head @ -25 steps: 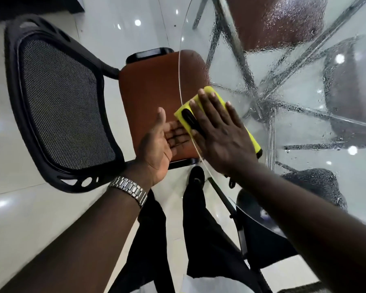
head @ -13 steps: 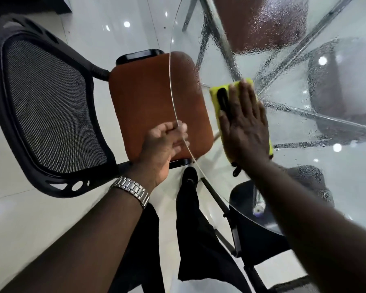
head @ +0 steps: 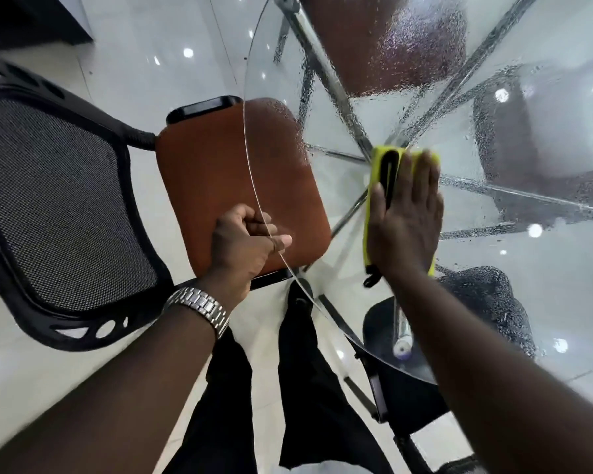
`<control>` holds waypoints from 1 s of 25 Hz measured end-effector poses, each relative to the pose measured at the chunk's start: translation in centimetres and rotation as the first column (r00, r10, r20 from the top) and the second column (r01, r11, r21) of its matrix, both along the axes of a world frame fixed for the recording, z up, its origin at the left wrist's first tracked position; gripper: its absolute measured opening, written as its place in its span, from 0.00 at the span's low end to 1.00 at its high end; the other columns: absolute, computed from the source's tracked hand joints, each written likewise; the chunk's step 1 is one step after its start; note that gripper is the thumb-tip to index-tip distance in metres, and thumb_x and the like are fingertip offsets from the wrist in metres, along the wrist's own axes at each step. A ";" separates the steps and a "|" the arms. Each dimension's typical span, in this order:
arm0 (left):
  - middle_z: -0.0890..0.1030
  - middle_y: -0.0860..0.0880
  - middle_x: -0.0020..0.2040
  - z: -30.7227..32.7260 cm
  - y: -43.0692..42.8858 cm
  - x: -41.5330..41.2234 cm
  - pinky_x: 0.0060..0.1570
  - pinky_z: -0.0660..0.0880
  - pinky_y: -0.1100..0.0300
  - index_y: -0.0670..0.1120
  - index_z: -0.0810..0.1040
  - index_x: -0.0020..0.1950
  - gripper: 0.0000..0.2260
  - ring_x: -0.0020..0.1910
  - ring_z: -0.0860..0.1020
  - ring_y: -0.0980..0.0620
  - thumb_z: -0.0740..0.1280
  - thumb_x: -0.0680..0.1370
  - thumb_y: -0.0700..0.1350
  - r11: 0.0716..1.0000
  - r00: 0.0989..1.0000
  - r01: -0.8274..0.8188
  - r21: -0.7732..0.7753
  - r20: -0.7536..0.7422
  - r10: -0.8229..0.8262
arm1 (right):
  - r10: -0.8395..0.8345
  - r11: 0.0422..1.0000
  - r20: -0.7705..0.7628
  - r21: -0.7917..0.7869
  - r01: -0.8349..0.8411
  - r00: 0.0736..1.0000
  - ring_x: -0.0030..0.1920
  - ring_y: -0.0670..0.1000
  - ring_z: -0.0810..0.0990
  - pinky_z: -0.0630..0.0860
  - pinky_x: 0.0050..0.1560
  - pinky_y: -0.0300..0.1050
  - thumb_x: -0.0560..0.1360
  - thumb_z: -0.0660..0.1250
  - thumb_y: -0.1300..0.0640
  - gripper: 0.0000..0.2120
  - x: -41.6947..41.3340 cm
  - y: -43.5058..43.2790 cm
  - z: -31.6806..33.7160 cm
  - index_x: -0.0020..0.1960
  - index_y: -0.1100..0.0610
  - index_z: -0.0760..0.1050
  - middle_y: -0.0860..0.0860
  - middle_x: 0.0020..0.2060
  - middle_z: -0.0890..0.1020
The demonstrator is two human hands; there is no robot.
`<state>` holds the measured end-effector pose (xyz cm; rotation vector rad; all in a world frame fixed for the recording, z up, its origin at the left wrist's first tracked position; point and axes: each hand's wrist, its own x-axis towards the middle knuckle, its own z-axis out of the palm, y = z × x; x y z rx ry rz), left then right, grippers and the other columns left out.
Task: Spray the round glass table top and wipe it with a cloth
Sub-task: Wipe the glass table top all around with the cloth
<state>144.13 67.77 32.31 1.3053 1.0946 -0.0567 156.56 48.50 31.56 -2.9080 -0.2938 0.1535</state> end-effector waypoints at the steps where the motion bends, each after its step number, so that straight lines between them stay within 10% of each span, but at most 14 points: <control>1: 0.82 0.43 0.40 0.2 0.2 0.2 0.42 0.84 0.52 0.42 0.77 0.47 0.18 0.40 0.83 0.46 0.79 0.67 0.27 1.000 1.000 0.017 -0.004 -0.006 -0.017 | -0.035 0.999 -0.027 -0.017 0.034 0.999 0.87 0.51 0.45 0.52 0.85 0.58 0.87 0.51 0.39 0.33 -2.1 0.1 0.0 0.88 0.49 0.48 0.50 0.88 0.46; 4: 0.81 0.42 0.40 0.0 0.5 0.3 0.42 0.83 0.50 0.42 0.76 0.45 0.18 0.40 0.82 0.45 0.79 0.67 0.27 0.998 0.998 0.060 0.009 -0.015 -0.060 | 0.421 0.902 -0.029 -0.092 -0.422 0.906 0.87 0.53 0.45 0.49 0.86 0.58 0.88 0.53 0.40 0.33 -4.1 -0.5 0.5 0.88 0.50 0.49 0.51 0.88 0.47; 8: 0.82 0.42 0.41 -0.4 0.6 0.1 0.49 0.85 0.46 0.44 0.77 0.46 0.17 0.40 0.81 0.48 0.81 0.67 0.30 0.995 0.996 0.093 0.041 0.000 -0.093 | 0.875 0.469 -0.031 -0.192 -0.862 0.483 0.87 0.53 0.50 0.55 0.85 0.58 0.88 0.54 0.38 0.32 3.7 -0.9 0.1 0.88 0.49 0.54 0.52 0.87 0.53; 11: 0.83 0.47 0.48 0.1 0.3 -0.2 0.49 0.83 0.54 0.47 0.75 0.55 0.25 0.44 0.81 0.52 0.84 0.65 0.39 0.934 0.975 0.214 0.285 -0.113 -0.189 | 0.407 0.911 0.079 -0.097 -0.400 0.910 0.87 0.50 0.48 0.56 0.84 0.58 0.88 0.51 0.38 0.30 5.3 -1.3 0.0 0.88 0.45 0.52 0.50 0.88 0.51; 14: 0.73 0.41 0.69 0.5 -1.0 -1.2 0.67 0.76 0.44 0.43 0.69 0.68 0.36 0.67 0.74 0.43 0.83 0.65 0.38 0.726 0.940 0.274 0.631 -0.016 -0.340 | -0.209 0.978 -0.017 -0.011 0.209 0.978 0.87 0.53 0.46 0.55 0.84 0.61 0.87 0.51 0.39 0.34 0.2 0.8 0.5 0.88 0.51 0.50 0.53 0.88 0.47; 16: 0.65 0.36 0.77 0.2 -1.7 -1.7 0.77 0.64 0.44 0.36 0.68 0.71 0.37 0.77 0.65 0.38 0.81 0.67 0.36 0.570 0.898 0.294 0.767 -0.017 -0.440 | 0.111 0.991 0.000 -0.075 -0.110 0.994 0.87 0.52 0.45 0.50 0.85 0.59 0.87 0.51 0.39 0.33 -2.6 1.3 0.7 0.88 0.50 0.49 0.50 0.87 0.44; 19: 0.64 0.38 0.79 -0.2 -1.5 -2.0 0.78 0.62 0.48 0.36 0.71 0.71 0.31 0.79 0.63 0.39 0.79 0.71 0.39 0.455 0.856 0.301 0.838 -0.027 -0.516 | 0.662 0.744 0.025 -0.140 -0.654 0.749 0.87 0.51 0.48 0.54 0.85 0.57 0.88 0.50 0.39 0.30 2.4 -0.8 0.5 0.88 0.46 0.52 0.50 0.87 0.50; 25: 0.75 0.39 0.72 -1.5 -0.3 -3.0 0.75 0.68 0.43 0.34 0.78 0.67 0.27 0.74 0.72 0.40 0.79 0.73 0.46 0.309 0.810 0.339 0.888 -0.109 -0.577 | -0.026 0.999 0.004 -0.032 0.026 1.000 0.87 0.51 0.47 0.53 0.85 0.59 0.86 0.49 0.40 0.33 3.5 0.6 0.8 0.88 0.50 0.49 0.51 0.88 0.49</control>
